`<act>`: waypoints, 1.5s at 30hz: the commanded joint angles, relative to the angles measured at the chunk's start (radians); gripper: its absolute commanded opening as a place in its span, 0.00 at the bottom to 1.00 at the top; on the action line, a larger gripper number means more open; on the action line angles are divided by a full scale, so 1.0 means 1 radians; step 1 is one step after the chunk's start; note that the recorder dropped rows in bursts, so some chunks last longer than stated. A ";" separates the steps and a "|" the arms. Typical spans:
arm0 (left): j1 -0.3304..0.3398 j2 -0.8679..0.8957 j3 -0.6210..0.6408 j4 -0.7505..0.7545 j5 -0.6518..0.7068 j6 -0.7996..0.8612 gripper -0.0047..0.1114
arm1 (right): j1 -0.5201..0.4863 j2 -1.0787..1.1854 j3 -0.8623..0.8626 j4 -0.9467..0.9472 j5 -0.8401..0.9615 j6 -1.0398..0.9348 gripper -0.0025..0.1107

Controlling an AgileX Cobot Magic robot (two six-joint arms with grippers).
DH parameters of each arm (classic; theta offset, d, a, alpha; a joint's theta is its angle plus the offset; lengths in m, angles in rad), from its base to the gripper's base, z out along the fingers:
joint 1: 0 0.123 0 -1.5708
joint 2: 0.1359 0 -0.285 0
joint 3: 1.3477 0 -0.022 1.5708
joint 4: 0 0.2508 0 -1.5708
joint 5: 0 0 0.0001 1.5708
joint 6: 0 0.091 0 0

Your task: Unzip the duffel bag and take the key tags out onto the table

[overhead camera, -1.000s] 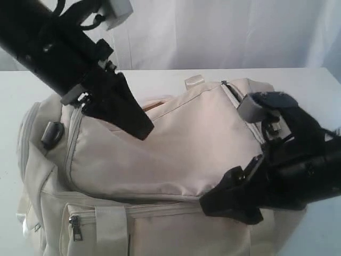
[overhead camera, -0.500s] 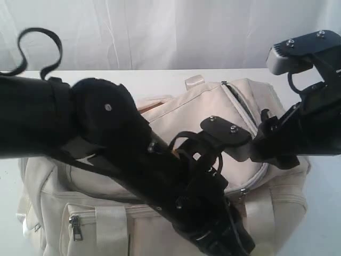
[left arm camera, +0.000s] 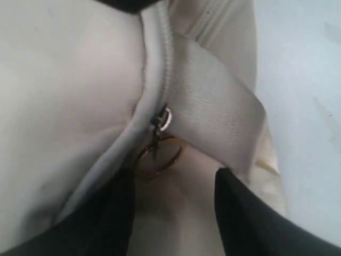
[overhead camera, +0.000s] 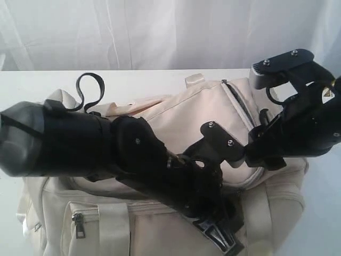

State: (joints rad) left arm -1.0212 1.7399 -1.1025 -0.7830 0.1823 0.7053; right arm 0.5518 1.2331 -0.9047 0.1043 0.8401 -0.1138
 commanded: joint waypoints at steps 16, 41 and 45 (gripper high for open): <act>-0.027 0.010 -0.014 -0.015 -0.083 0.236 0.49 | 0.003 0.131 -0.002 0.061 -0.078 0.007 0.38; -0.038 -0.070 -0.016 -0.023 -0.102 0.204 0.04 | 0.003 0.126 -0.002 0.078 -0.090 -0.021 0.05; -0.038 -0.107 -0.016 -0.023 -0.100 0.204 0.04 | 0.003 0.126 -0.002 0.078 -0.100 -0.012 0.05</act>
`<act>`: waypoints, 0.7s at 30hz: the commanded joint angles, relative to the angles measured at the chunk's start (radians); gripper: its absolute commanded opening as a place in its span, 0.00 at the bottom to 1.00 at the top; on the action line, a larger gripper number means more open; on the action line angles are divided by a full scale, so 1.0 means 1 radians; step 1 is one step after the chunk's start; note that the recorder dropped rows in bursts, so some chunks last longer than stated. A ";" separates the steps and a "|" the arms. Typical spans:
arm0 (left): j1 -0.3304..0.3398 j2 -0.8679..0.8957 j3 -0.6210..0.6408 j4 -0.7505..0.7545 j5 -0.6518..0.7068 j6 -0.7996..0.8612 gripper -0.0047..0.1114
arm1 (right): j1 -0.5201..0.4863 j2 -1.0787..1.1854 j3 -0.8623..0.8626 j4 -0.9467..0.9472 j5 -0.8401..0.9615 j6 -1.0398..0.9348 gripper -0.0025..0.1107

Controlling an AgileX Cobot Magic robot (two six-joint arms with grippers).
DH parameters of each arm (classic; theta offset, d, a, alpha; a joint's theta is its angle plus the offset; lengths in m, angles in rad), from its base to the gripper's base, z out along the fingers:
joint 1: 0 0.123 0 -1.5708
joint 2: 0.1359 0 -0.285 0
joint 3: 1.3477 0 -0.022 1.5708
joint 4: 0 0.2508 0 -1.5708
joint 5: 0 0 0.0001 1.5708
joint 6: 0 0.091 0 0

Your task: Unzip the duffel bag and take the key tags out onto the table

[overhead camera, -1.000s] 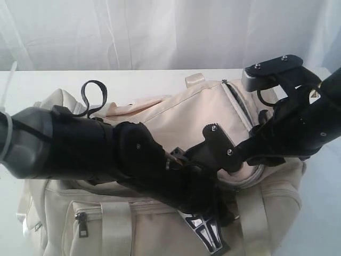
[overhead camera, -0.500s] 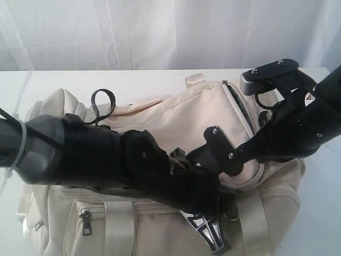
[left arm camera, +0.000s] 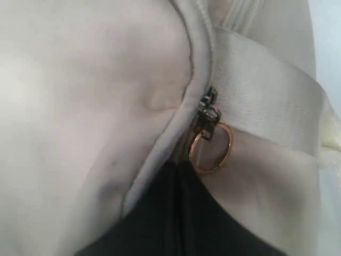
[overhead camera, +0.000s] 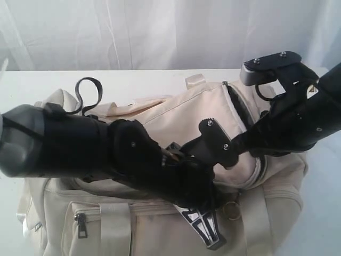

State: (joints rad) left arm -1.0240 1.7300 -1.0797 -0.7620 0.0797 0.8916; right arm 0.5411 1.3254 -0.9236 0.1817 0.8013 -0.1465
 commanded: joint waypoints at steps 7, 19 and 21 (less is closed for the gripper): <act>-0.036 -0.136 -0.038 -0.044 0.054 0.017 0.04 | 0.014 0.030 0.017 0.001 -0.065 0.020 0.15; -0.036 -0.142 -0.038 -0.044 0.137 0.017 0.04 | 0.014 0.071 0.019 0.005 -0.015 0.019 0.54; -0.036 -0.142 -0.038 -0.044 0.139 0.017 0.04 | 0.014 0.094 0.019 0.005 -0.015 0.019 0.52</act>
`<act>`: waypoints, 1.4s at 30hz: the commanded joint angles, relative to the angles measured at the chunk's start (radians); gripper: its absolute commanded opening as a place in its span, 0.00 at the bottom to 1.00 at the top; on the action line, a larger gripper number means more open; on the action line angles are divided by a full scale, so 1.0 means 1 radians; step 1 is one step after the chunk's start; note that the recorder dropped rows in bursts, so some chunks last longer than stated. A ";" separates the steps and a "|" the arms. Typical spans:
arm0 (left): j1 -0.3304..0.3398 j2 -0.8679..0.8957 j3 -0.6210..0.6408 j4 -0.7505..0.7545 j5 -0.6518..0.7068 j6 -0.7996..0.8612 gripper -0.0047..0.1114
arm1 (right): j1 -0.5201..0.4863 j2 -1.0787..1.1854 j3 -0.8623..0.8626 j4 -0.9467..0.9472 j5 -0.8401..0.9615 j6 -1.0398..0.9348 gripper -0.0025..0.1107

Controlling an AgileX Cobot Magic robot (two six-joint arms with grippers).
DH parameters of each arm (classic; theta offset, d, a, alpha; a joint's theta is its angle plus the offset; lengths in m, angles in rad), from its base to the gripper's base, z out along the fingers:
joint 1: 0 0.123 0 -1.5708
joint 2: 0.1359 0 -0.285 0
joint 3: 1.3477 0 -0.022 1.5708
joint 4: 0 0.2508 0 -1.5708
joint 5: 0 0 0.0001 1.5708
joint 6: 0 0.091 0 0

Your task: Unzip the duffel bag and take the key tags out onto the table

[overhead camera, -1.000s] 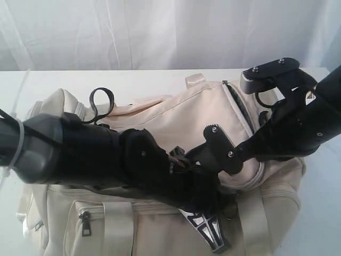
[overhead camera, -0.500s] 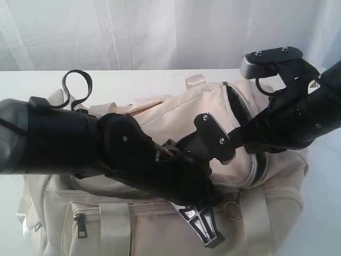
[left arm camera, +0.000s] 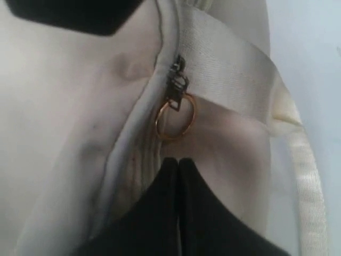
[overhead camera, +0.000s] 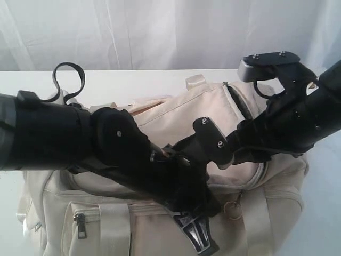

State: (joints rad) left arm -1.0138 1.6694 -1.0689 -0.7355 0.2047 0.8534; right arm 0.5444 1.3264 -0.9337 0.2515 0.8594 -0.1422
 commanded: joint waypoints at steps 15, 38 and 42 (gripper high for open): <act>-0.046 -0.081 -0.049 -0.070 0.032 0.056 0.04 | 0.011 0.122 -0.013 -0.020 -0.120 0.004 0.02; -0.046 -0.016 -0.049 -0.070 -0.283 0.060 0.56 | 0.011 -0.010 -0.035 -0.016 -0.155 0.137 0.02; -0.046 -0.016 -0.049 -0.070 -0.283 0.059 0.56 | 0.011 -0.010 -0.035 -0.016 -0.185 0.142 0.02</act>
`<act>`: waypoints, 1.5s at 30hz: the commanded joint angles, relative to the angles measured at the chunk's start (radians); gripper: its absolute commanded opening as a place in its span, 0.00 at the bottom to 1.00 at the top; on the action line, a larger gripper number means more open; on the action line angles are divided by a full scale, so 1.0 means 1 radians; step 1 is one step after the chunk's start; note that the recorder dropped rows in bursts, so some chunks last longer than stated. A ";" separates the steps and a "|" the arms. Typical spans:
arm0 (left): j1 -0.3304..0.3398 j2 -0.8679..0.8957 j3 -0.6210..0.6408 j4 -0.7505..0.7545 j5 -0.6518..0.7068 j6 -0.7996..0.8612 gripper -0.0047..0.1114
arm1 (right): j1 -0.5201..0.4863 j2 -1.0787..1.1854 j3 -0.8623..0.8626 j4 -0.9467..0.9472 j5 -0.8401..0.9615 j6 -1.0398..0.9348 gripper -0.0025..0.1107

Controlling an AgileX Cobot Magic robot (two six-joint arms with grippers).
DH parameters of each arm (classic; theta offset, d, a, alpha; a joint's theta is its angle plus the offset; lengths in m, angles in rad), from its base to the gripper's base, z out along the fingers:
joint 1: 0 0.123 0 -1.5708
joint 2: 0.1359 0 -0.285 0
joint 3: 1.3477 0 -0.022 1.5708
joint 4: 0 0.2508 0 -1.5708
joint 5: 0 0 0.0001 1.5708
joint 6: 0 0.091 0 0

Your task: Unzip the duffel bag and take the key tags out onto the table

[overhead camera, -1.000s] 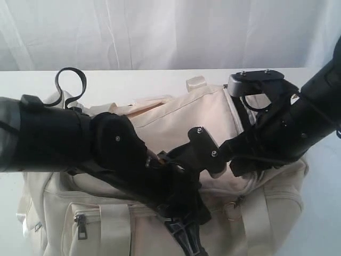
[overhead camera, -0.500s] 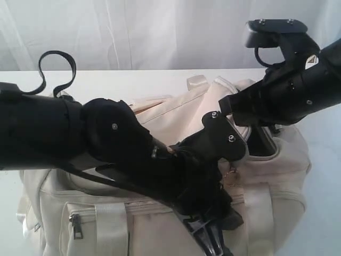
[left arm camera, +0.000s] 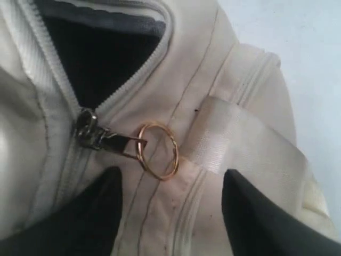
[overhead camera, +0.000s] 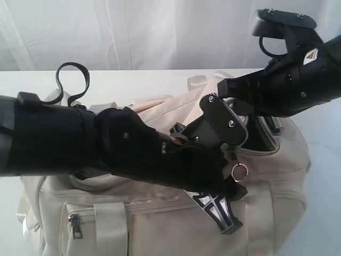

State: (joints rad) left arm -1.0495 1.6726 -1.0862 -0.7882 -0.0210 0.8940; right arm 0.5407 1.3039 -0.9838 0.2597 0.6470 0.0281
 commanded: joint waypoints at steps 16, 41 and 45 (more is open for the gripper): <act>-0.010 -0.021 -0.032 -0.025 0.021 -0.025 0.56 | 0.014 0.014 0.015 -0.035 -0.024 0.354 0.02; -0.010 -0.030 -0.010 -0.007 0.060 0.027 0.66 | 0.014 0.000 0.015 -0.051 -0.105 0.559 0.02; -0.010 -0.035 0.040 -0.007 -0.020 0.027 0.65 | 0.007 -0.015 0.015 -0.050 -0.109 0.571 0.02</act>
State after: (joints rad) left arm -1.0544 1.6505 -1.0789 -0.7897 0.0000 0.9175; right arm 0.5525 1.3076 -0.9703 0.2226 0.5801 0.5829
